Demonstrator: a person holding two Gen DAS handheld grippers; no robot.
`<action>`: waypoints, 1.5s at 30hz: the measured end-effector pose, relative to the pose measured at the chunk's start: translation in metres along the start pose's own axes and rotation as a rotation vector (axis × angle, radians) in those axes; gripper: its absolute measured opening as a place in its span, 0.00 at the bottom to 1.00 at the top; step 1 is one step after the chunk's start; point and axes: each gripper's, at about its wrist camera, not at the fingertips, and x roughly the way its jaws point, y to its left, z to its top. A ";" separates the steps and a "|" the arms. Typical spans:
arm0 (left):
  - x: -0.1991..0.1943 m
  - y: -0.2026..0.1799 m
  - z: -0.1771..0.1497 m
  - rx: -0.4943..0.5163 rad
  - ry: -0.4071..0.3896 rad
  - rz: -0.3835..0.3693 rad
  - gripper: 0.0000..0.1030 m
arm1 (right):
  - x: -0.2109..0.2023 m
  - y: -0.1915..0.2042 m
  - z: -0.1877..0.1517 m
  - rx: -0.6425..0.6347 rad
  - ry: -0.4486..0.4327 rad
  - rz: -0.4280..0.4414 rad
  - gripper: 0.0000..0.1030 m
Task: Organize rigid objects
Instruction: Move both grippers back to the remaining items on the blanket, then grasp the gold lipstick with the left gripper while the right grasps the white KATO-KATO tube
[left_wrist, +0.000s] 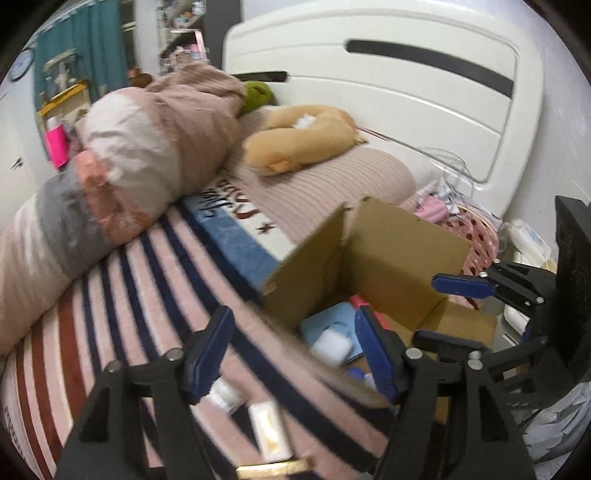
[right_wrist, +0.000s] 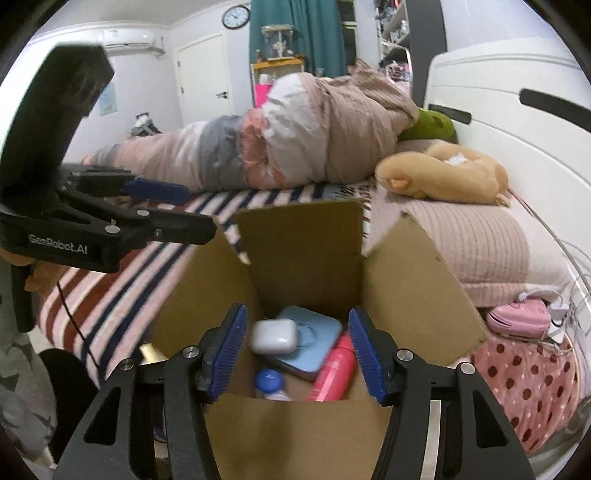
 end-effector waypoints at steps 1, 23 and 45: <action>-0.005 0.005 -0.006 -0.007 -0.006 0.011 0.66 | -0.002 0.006 0.002 -0.005 -0.009 0.015 0.52; 0.015 0.118 -0.206 -0.408 0.069 0.052 0.67 | 0.116 0.151 -0.078 -0.288 0.325 0.096 0.40; 0.048 0.121 -0.219 -0.431 0.145 0.077 0.67 | 0.125 0.156 -0.075 0.031 0.238 0.047 0.59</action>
